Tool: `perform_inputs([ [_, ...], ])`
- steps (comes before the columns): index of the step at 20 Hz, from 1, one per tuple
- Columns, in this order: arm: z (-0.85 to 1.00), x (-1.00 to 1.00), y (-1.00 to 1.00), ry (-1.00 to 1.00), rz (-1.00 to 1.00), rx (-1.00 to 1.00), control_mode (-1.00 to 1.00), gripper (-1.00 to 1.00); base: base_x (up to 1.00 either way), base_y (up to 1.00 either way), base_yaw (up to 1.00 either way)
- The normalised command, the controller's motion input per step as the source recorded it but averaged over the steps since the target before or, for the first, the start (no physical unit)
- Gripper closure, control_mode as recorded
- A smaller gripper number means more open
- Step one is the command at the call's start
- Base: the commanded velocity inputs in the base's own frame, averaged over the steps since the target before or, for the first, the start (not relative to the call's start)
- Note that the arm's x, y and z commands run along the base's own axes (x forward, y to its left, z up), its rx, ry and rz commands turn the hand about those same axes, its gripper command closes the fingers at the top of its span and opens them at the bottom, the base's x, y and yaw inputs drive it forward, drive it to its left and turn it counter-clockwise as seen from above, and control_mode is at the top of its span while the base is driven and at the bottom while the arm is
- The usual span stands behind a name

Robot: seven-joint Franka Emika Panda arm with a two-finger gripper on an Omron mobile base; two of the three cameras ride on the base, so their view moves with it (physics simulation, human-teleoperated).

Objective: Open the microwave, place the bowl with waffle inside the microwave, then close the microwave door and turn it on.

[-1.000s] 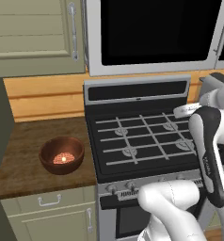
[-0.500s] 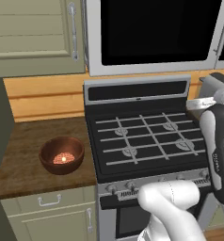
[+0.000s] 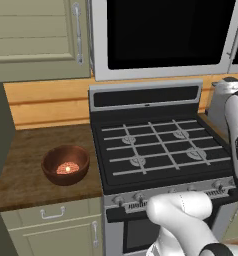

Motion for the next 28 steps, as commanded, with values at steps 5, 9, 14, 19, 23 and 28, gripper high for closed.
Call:
perform_inputs([
  [5,0.59,-0.10,-0.29,-0.18,-0.10,0.00,-1.00,-1.00,0.00,0.00,0.00],
  [9,0.61,-0.12,-0.25,-0.36,0.00,0.00,-1.00,-1.00,0.00,0.00,0.00],
  [14,0.33,-0.03,-0.47,-0.29,0.01,0.00,-1.00,-1.00,0.00,0.00,0.00],
  [19,0.20,0.05,-0.36,-0.09,0.02,0.00,-1.00,-1.00,0.00,0.00,0.00],
  [23,0.30,0.08,-0.13,-0.01,0.04,0.00,-1.00,-1.00,0.00,0.00,0.00],
  [28,0.08,0.21,0.00,-0.01,0.04,0.00,-1.00,-1.00,0.00,0.00,0.00],
])
